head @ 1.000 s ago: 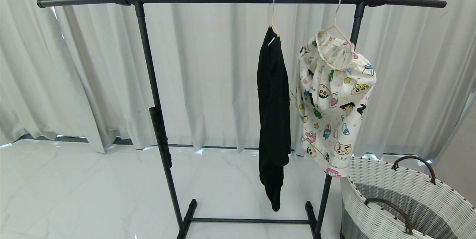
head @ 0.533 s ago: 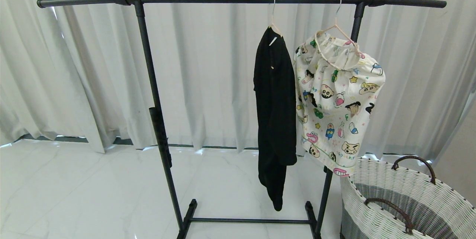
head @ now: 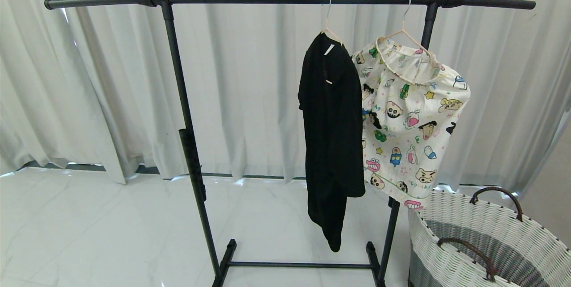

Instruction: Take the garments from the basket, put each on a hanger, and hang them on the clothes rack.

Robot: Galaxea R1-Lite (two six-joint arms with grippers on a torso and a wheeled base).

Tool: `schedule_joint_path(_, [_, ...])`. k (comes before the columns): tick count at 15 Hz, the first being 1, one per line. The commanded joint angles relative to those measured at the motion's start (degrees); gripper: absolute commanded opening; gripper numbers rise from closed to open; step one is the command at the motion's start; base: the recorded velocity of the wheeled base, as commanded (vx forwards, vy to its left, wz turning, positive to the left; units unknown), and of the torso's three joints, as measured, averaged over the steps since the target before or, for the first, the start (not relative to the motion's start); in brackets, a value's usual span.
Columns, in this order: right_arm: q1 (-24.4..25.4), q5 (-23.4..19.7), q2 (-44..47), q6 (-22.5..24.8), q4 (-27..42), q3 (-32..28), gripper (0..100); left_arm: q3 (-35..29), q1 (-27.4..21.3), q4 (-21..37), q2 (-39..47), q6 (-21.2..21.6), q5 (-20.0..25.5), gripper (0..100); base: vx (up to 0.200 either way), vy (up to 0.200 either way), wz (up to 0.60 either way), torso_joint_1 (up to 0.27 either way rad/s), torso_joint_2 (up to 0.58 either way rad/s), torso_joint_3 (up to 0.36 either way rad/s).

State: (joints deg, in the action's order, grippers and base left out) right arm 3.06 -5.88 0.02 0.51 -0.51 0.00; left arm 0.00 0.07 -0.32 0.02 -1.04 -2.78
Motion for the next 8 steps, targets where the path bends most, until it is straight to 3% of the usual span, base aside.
schedule_joint_path(1, [0.02,-0.01,-0.02,0.02,-0.02,0.0,100,0.0,0.01,-0.03,-0.02,-0.02,-0.03,100,0.0,0.0,0.0,0.0,0.0,0.0])
schedule_joint_path(8, [0.02,-0.01,-0.02,0.02,-0.02,0.0,100,0.0,0.01,-0.12,-0.02,-0.02,-0.03,100,0.0,0.0,0.0,0.0,0.0,0.0])
